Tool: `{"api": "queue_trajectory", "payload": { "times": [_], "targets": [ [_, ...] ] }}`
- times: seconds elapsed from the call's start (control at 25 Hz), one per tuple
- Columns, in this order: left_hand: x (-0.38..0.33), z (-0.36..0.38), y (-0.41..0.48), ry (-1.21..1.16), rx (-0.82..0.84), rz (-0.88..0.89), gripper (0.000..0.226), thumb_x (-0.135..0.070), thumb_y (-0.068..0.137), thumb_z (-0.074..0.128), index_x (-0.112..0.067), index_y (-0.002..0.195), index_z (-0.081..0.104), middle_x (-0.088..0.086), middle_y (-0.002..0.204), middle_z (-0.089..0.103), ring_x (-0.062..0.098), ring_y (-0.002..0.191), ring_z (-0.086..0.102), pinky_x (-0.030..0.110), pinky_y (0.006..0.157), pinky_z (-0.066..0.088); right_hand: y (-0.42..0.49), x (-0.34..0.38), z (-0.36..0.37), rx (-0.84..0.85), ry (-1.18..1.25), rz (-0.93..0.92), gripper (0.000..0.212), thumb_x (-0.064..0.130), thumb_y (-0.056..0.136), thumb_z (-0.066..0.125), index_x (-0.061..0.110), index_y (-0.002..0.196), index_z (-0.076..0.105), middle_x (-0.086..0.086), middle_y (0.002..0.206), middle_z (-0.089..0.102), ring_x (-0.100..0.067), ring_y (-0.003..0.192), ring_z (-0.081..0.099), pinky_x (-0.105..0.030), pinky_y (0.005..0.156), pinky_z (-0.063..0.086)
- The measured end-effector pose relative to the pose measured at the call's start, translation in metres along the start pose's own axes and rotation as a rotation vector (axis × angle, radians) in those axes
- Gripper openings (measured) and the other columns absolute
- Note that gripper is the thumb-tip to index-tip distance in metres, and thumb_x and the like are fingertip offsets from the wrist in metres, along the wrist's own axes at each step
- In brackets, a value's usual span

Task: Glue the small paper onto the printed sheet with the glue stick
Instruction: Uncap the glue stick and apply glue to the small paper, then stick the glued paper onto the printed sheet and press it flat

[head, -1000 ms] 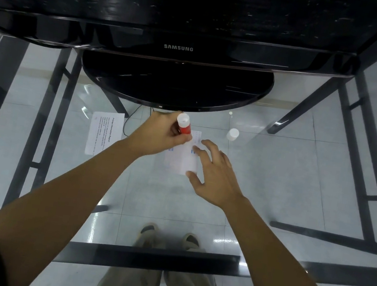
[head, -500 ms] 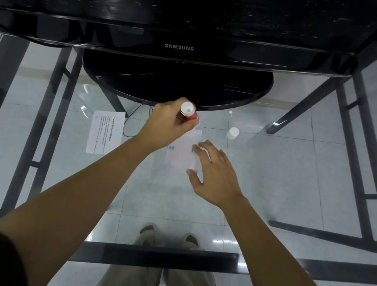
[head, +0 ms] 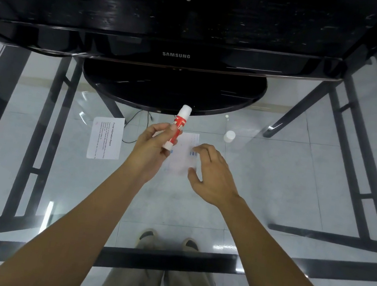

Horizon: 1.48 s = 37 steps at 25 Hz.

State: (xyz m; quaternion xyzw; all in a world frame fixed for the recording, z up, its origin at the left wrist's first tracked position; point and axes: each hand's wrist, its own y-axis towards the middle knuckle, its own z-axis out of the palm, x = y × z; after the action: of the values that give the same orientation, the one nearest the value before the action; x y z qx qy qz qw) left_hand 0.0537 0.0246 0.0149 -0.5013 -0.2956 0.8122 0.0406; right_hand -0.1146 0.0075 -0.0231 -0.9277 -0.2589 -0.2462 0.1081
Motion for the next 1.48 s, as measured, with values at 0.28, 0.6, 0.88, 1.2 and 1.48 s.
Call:
{"api": "queue_trajectory", "payload": {
  "times": [0.28, 0.6, 0.88, 1.2, 1.48],
  "targets": [
    [-0.011, 0.047, 0.025, 0.734, 0.141, 0.293, 0.024, -0.024, 0.080, 0.070, -0.022, 0.101, 0.058, -0.009, 0.098, 0.063, -0.007, 0.081, 0.063, 0.007, 0.069, 0.046, -0.028, -0.029, -0.006, -0.208, -0.100, 0.243, 0.045, 0.033, 0.094, 0.042, 0.007, 0.130, 0.042, -0.013, 0.139, 0.046, -0.028, 0.129, 0.041, -0.036, 0.108, 0.030],
    [-0.004, 0.067, 0.052, 1.041, 0.194, 0.526, 0.030, -0.015, 0.078, 0.071, -0.012, 0.106, 0.060, 0.006, 0.104, 0.068, 0.016, 0.095, 0.065, 0.006, 0.079, 0.041, -0.037, -0.044, 0.005, -0.026, -0.258, 0.377, 0.065, 0.047, 0.095, 0.015, 0.013, 0.146, -0.006, -0.007, 0.158, -0.008, -0.020, 0.144, -0.010, -0.034, 0.112, -0.009],
    [0.005, 0.071, 0.054, 1.076, 0.191, 0.513, 0.035, -0.015, 0.081, 0.069, -0.009, 0.113, 0.058, 0.009, 0.110, 0.067, 0.020, 0.100, 0.064, 0.027, 0.090, 0.049, -0.035, -0.046, 0.009, -0.023, -0.290, 0.387, 0.066, 0.050, 0.093, 0.010, 0.014, 0.146, -0.008, -0.006, 0.158, -0.008, -0.020, 0.144, -0.011, -0.033, 0.111, -0.010],
    [0.000, 0.059, 0.050, 1.148, 0.155, 0.496, 0.056, -0.015, 0.082, 0.068, -0.012, 0.133, 0.045, 0.009, 0.130, 0.056, 0.020, 0.118, 0.053, 0.028, 0.099, 0.039, -0.034, -0.044, 0.009, -0.011, -0.368, 0.390, 0.064, 0.047, 0.095, 0.011, 0.011, 0.146, -0.007, -0.008, 0.158, -0.006, -0.023, 0.144, -0.006, -0.035, 0.112, -0.007],
    [-0.020, -0.044, 0.007, 1.264, -0.083, 0.601, 0.032, -0.014, 0.092, 0.054, -0.009, 0.123, 0.056, 0.013, 0.126, 0.059, 0.027, 0.113, 0.055, 0.032, 0.099, 0.040, -0.026, 0.027, 0.013, -0.211, -0.065, 0.374, 0.051, 0.041, 0.094, 0.041, 0.011, 0.134, 0.036, -0.012, 0.134, 0.045, -0.026, 0.120, 0.045, -0.036, 0.099, 0.040]
  ]
}}
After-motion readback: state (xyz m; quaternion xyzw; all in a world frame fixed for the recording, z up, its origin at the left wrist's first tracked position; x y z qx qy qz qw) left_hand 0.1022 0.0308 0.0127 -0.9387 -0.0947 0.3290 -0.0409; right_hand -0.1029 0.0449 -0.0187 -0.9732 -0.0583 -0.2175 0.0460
